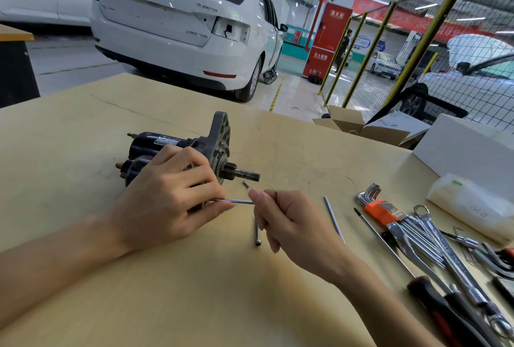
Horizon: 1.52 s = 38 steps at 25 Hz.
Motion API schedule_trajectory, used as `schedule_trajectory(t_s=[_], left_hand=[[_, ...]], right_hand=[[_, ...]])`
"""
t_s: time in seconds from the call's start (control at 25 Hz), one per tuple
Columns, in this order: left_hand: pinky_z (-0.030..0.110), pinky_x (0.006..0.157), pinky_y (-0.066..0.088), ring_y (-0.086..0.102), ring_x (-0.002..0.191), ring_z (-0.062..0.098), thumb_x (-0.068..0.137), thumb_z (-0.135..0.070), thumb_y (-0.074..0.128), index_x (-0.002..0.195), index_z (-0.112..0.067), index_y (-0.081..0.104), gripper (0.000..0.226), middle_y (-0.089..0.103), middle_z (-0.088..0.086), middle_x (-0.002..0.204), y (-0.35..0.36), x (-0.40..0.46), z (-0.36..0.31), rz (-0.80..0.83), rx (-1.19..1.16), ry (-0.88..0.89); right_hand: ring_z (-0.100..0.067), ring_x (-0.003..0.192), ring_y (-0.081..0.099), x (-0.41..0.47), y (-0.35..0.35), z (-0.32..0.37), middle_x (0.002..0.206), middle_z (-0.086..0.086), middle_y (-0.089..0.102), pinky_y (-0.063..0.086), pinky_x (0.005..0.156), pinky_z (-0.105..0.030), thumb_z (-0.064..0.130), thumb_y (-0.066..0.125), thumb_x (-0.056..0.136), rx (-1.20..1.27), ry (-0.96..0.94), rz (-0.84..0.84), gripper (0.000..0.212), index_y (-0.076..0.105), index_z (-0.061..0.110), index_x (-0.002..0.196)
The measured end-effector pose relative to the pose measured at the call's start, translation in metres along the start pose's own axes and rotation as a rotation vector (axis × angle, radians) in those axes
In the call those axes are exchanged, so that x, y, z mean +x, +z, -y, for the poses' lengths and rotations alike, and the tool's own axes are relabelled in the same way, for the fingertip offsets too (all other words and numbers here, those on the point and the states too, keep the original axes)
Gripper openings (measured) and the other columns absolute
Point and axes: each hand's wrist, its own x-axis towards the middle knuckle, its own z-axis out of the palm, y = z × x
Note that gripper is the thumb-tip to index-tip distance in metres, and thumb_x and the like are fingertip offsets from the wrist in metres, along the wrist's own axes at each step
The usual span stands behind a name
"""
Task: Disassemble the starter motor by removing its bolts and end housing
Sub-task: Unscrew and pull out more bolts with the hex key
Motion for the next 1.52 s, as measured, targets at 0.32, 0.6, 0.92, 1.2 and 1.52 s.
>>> schedule_trajectory(t_s=[0.32,0.6,0.92,1.2,1.52], left_hand=[[0.035,0.079,0.038,0.053,0.091,0.018,0.098,-0.043,0.059,0.077,-0.02,0.074,0.035,0.067,-0.009,0.078,0.001,0.002,0.001,0.003,-0.004,-0.002],[0.036,0.078,0.039,0.054,0.09,0.018,0.097,-0.041,0.059,0.075,-0.019,0.072,0.034,0.067,-0.008,0.078,-0.002,0.001,0.0,-0.003,-0.03,-0.009],[0.036,0.077,0.038,0.054,0.089,0.019,0.098,-0.041,0.057,0.074,-0.018,0.071,0.036,0.066,-0.007,0.076,-0.002,0.002,0.0,0.001,-0.034,0.0],[0.035,0.079,0.036,0.054,0.09,0.019,0.097,-0.044,0.059,0.078,-0.018,0.074,0.036,0.068,-0.007,0.078,-0.002,0.001,-0.001,0.006,-0.048,-0.012],[0.034,0.079,0.033,0.053,0.087,0.018,0.099,-0.042,0.056,0.071,-0.017,0.072,0.042,0.067,-0.008,0.076,0.0,0.0,0.0,-0.03,-0.038,-0.006]], right_hand=[[-0.004,0.04,0.047,0.0,0.006,0.0,0.045,0.008,0.05,0.036,0.048,-0.015,0.054,0.04,0.098,-0.023,-0.055,-0.038,0.049,0.052,0.02,0.065],[-0.017,0.049,0.048,-0.004,0.009,0.005,0.051,0.002,0.045,0.035,0.049,-0.031,0.049,0.033,0.084,0.356,-0.04,0.12,0.044,0.049,0.012,0.067],[-0.015,0.047,0.048,-0.002,0.013,0.002,0.052,-0.004,0.051,0.037,0.047,-0.022,0.014,0.034,0.081,0.322,-0.116,0.024,0.027,0.06,0.013,0.074],[-0.016,0.049,0.051,-0.002,0.012,-0.001,0.057,0.0,0.053,0.043,0.051,-0.038,0.016,0.032,0.087,0.089,-0.142,-0.044,0.028,0.059,0.022,0.081],[-0.016,0.053,0.053,-0.003,0.011,0.002,0.059,-0.002,0.057,0.045,0.055,-0.039,0.023,0.036,0.094,-0.106,-0.195,-0.108,0.023,0.058,0.024,0.095]])
